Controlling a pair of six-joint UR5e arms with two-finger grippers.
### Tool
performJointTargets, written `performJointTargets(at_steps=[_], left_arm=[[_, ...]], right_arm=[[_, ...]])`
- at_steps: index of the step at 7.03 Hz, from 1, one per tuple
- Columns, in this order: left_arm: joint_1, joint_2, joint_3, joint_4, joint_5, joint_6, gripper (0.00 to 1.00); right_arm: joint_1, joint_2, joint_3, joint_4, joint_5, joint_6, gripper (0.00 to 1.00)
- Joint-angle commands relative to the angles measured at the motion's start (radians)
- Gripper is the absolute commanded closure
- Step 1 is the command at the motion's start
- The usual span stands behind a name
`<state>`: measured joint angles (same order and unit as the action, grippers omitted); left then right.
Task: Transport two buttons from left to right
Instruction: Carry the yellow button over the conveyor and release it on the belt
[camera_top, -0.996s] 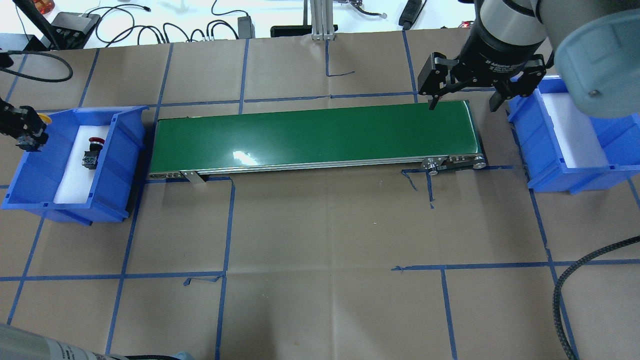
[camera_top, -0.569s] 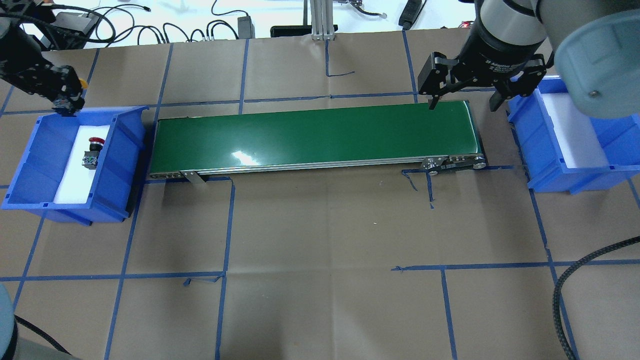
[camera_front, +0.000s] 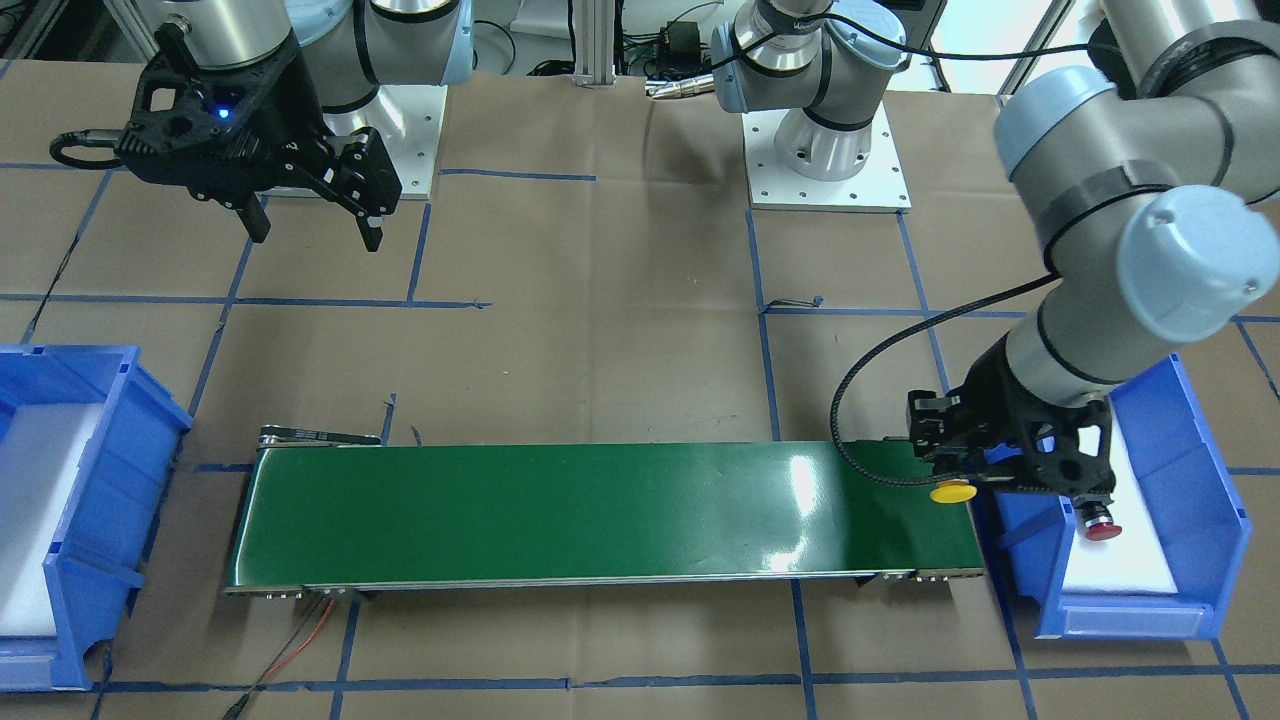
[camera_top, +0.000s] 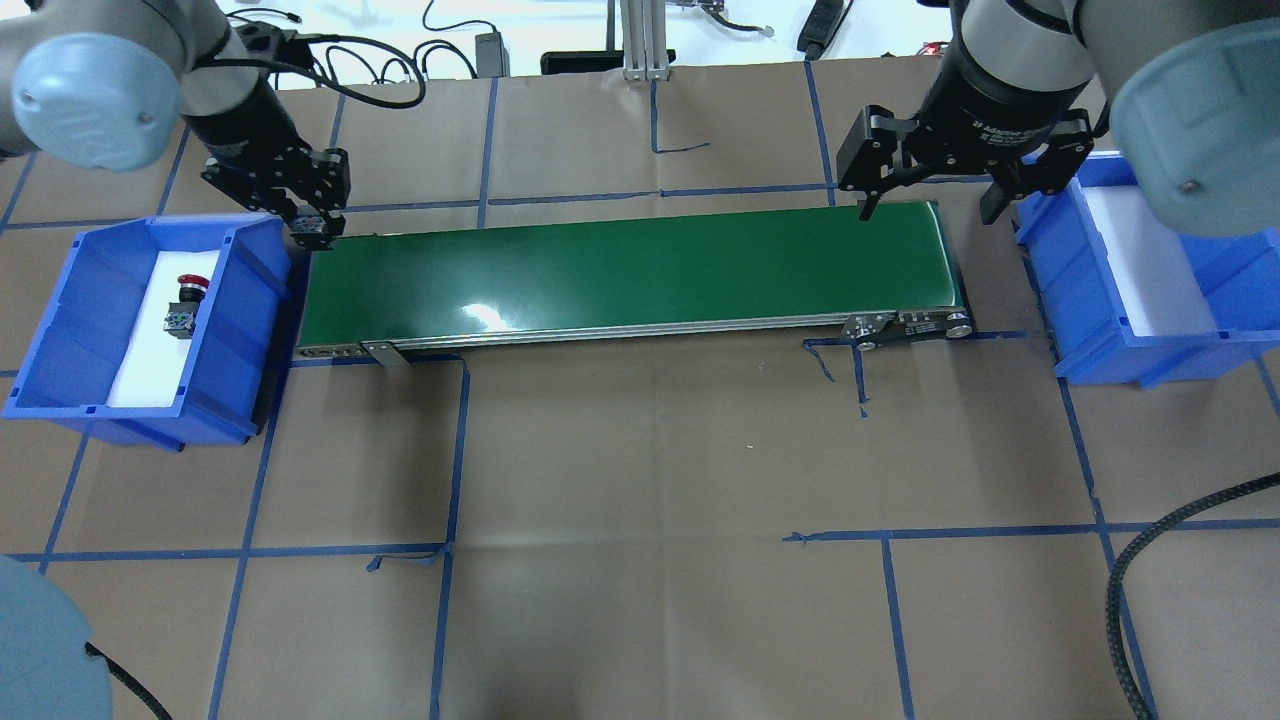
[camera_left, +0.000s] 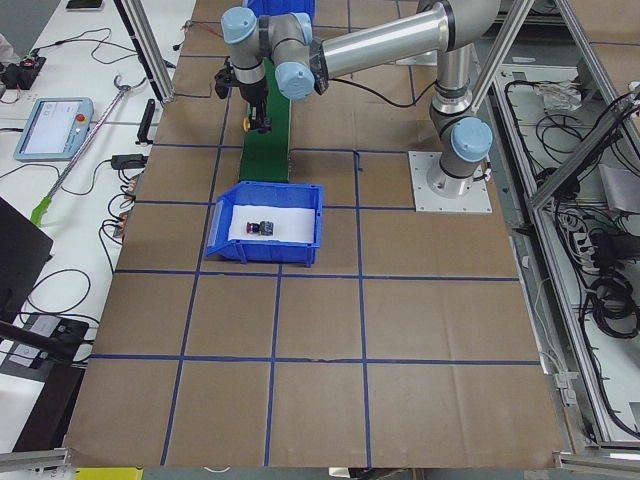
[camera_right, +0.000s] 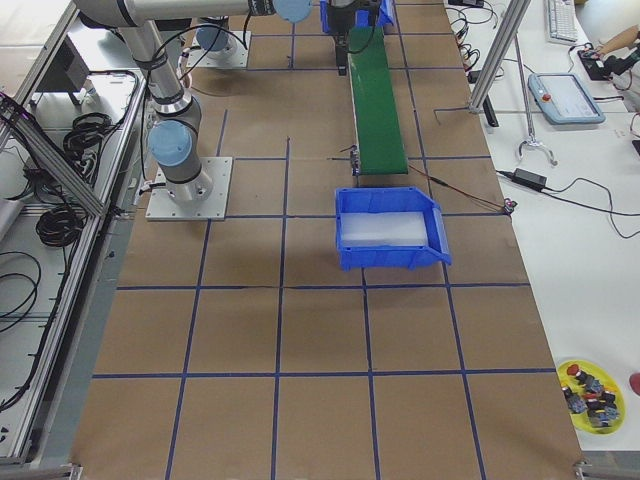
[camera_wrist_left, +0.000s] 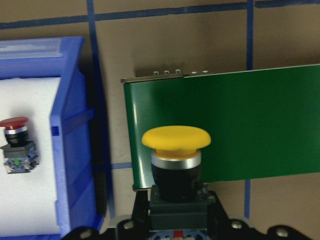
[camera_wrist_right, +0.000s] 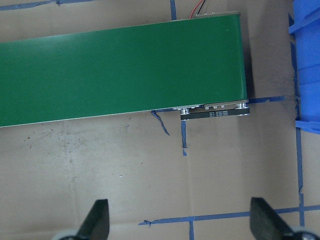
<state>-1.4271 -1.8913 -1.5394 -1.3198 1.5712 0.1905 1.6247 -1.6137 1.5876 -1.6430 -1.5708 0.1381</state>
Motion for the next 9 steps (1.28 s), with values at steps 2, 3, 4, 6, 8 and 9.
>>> performJointTargets(at_steps=[2, 3, 4, 6, 8, 9], left_arm=[[-0.027, -0.037, -0.191, 0.238, 0.007, -0.025, 0.89], [-0.027, -0.04, -0.209, 0.263, 0.007, -0.025, 0.89], [-0.027, -0.042, -0.209, 0.266, 0.007, -0.026, 0.8], [-0.027, -0.042, -0.211, 0.268, 0.0, -0.026, 0.0], [-0.027, -0.035, -0.188, 0.264, 0.0, -0.026, 0.0], [-0.027, -0.017, -0.182, 0.264, -0.002, -0.025, 0.0]], right_arm=[[0.001, 0.0, 0.003, 0.002, 0.0, 0.0, 0.0], [0.001, 0.001, 0.003, 0.002, 0.0, 0.0, 0.0], [0.0, 0.001, 0.003, 0.002, 0.0, 0.0, 0.0], [0.001, 0.001, 0.003, -0.001, 0.0, 0.0, 0.0], [0.001, 0.001, 0.003, -0.006, 0.0, -0.002, 0.0], [0.001, 0.001, 0.003, -0.008, 0.0, -0.002, 0.0]])
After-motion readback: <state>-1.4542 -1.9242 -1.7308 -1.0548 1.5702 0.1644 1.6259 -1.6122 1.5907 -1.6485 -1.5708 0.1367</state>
